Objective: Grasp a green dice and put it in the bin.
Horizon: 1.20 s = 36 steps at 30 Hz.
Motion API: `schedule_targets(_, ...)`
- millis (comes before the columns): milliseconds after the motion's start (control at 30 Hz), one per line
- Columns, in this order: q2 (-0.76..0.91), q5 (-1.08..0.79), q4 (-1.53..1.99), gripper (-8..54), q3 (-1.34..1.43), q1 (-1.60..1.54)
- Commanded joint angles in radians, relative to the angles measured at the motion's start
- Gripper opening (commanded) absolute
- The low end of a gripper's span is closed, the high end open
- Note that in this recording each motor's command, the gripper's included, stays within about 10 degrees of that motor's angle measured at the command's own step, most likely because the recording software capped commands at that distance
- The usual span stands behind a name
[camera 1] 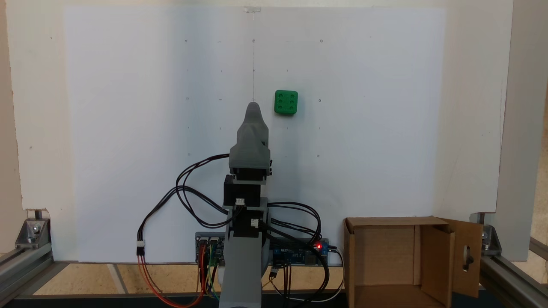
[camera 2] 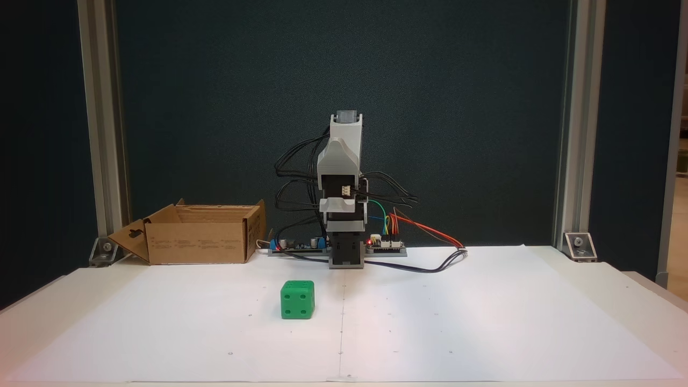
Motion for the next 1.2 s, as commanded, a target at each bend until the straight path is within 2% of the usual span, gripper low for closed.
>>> schedule_targets(0, 0.11, 0.0, -0.014, 44.6, 0.046, 0.002)
schedule_targets(1167, 0.112, -0.002, 0.058, 43.2, -0.012, -0.032)
